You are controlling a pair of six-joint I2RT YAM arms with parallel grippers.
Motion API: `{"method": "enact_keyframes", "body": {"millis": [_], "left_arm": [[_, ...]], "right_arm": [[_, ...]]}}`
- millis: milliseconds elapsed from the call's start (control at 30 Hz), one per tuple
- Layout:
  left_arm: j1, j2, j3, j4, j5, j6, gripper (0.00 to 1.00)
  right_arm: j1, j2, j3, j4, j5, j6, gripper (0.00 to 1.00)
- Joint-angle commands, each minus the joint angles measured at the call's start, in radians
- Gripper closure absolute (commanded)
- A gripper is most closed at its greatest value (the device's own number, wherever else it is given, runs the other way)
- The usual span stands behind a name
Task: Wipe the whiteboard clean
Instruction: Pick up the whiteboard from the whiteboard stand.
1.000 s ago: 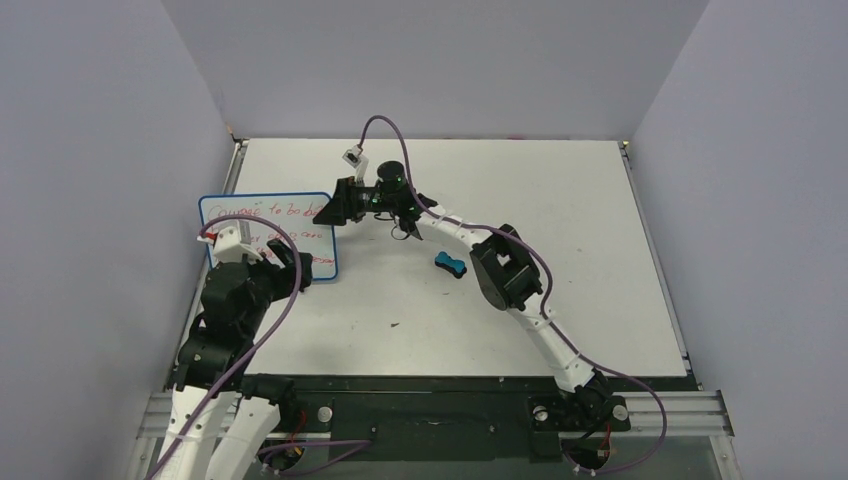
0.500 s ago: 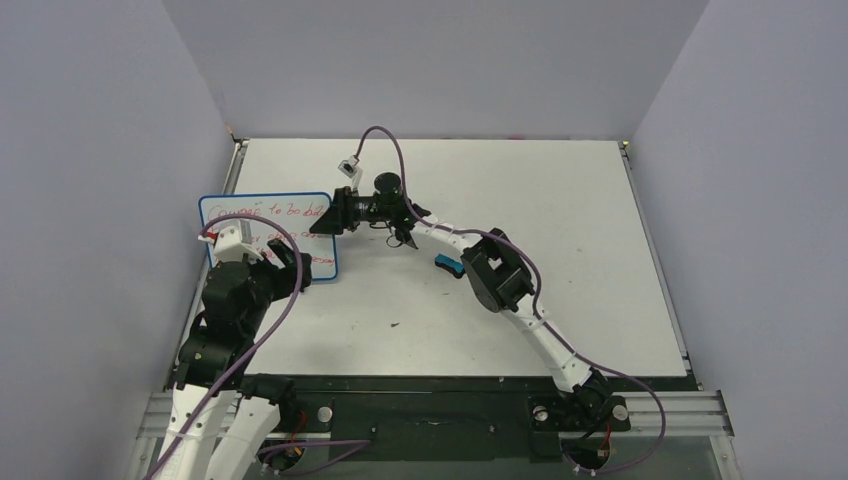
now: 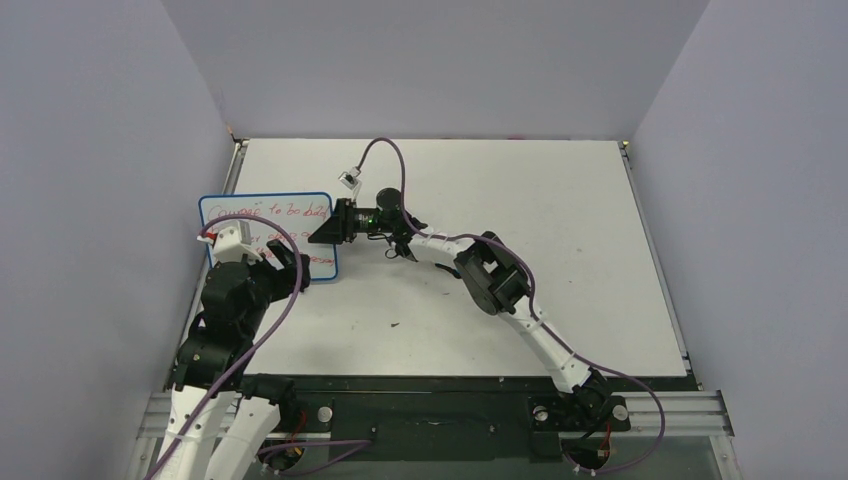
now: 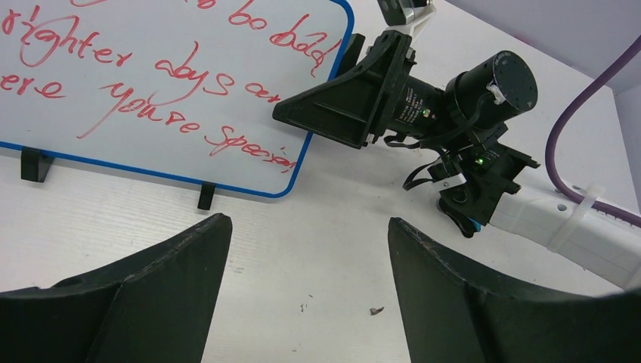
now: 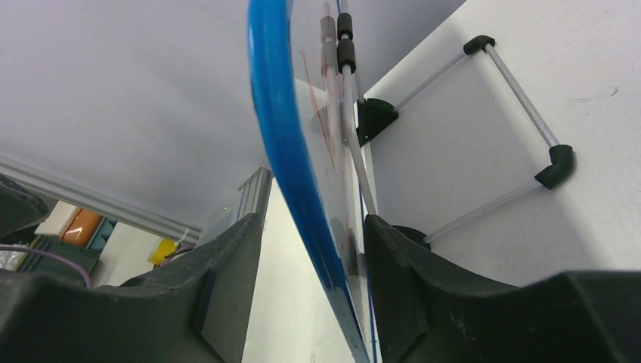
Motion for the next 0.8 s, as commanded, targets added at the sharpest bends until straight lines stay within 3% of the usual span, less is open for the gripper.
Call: {"method": "enact_keyframes", "body": {"millis": [0, 767], "left_arm": [[-0.002, -0.004, 0.046, 0.008, -0.015, 0.022, 0.27], [-0.002, -0.015, 0.052, -0.003, -0.017, 0.024, 0.27]], "right_arm": [[-0.001, 0.002, -0.002, 0.123, -0.002, 0.018, 0.52], [0.011, 0.007, -0.033, 0.061, 0.017, -0.026, 0.71]]}}
